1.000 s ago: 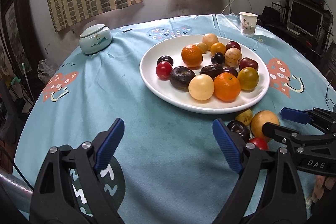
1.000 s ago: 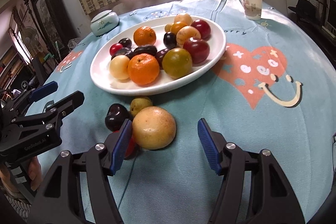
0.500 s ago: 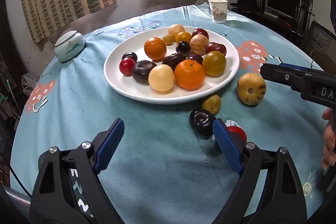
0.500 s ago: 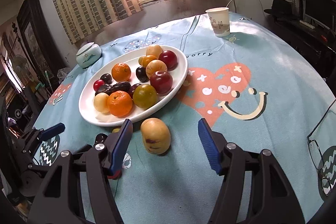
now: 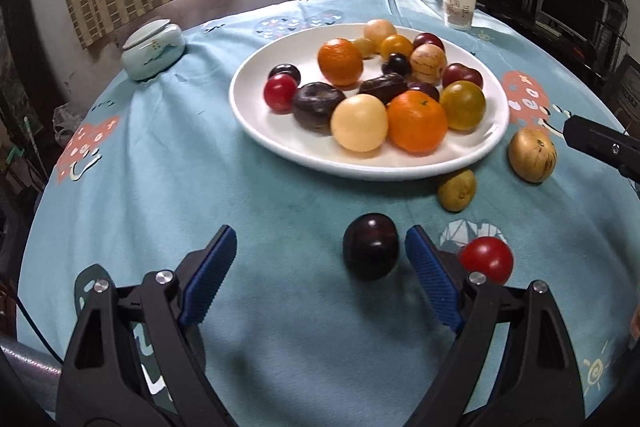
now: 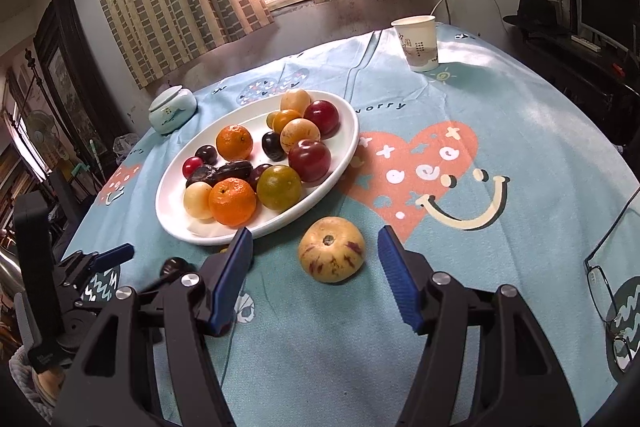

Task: Organize fruits
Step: 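Grasp a dark plum with left tool while right tool grasps a mottled apple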

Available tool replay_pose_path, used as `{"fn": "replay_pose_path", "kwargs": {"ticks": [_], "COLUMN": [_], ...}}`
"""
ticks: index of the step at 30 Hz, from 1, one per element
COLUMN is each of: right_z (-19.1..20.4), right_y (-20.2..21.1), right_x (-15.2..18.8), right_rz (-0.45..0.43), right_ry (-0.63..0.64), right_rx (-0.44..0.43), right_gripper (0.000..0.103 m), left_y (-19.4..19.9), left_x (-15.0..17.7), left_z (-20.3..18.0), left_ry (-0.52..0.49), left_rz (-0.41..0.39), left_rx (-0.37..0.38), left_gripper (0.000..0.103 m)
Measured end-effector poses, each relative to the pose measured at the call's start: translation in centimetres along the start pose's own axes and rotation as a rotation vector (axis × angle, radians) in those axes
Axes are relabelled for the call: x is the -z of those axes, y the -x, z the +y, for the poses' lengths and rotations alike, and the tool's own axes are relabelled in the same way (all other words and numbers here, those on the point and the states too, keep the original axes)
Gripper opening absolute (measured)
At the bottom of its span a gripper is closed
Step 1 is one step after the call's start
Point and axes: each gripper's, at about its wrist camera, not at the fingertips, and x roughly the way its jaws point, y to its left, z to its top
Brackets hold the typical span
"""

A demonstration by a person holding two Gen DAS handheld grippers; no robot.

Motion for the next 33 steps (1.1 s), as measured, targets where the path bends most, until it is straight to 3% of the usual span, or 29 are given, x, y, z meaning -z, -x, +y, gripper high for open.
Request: {"fn": "replay_pose_path", "kwargs": {"ticks": [8, 17, 22, 25, 27, 29, 33], "right_z": [0.0, 0.3, 0.4, 0.4, 0.4, 0.5, 0.5], "right_y": [0.1, 0.1, 0.0, 0.0, -0.1, -0.1, -0.2], "right_x": [0.0, 0.2, 0.2, 0.2, 0.3, 0.4, 0.4], "right_rz": [0.008, 0.02, 0.021, 0.022, 0.025, 0.027, 0.027], "right_ry": [-0.002, 0.004, 0.007, 0.007, 0.008, 0.011, 0.011], "right_rx": [-0.001, -0.013, -0.014, -0.013, -0.012, -0.013, -0.013], "right_gripper": [0.065, 0.065, 0.066, 0.066, 0.066, 0.066, 0.066], "left_y": [0.8, 0.0, 0.0, -0.1, -0.4, -0.8, -1.1], "left_x": [0.9, 0.8, 0.8, 0.7, 0.7, 0.7, 0.8], "left_z": [0.1, 3.6, 2.5, 2.6, 2.7, 2.7, 2.0], "left_ry": [-0.036, 0.1, 0.049, 0.049, 0.058, 0.061, 0.036], "left_rz": [-0.008, 0.015, -0.002, 0.004, 0.017, 0.036, 0.045], "left_rx": [0.027, 0.024, 0.016, 0.029, 0.04, 0.064, 0.07], "left_gripper": [0.088, 0.087, 0.087, 0.077, 0.061, 0.052, 0.043]}}
